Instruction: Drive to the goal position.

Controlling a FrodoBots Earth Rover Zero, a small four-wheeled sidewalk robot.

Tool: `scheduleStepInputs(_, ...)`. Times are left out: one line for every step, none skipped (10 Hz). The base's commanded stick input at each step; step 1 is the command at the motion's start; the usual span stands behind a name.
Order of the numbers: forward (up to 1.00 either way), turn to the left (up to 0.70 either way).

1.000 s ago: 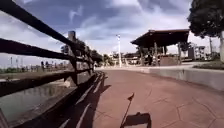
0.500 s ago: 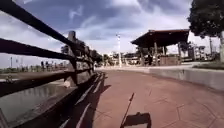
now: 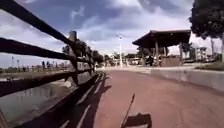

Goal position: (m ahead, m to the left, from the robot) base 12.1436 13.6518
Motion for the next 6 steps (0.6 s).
scheduleStepInputs(0.7, -0.05)
scheduleStepInputs(0.7, -0.05)
scheduleStepInputs(0.7, -0.05)
scheduleStepInputs(0.7, -0.05)
scheduleStepInputs(0.7, -0.05)
scheduleStepInputs(0.7, -0.05)
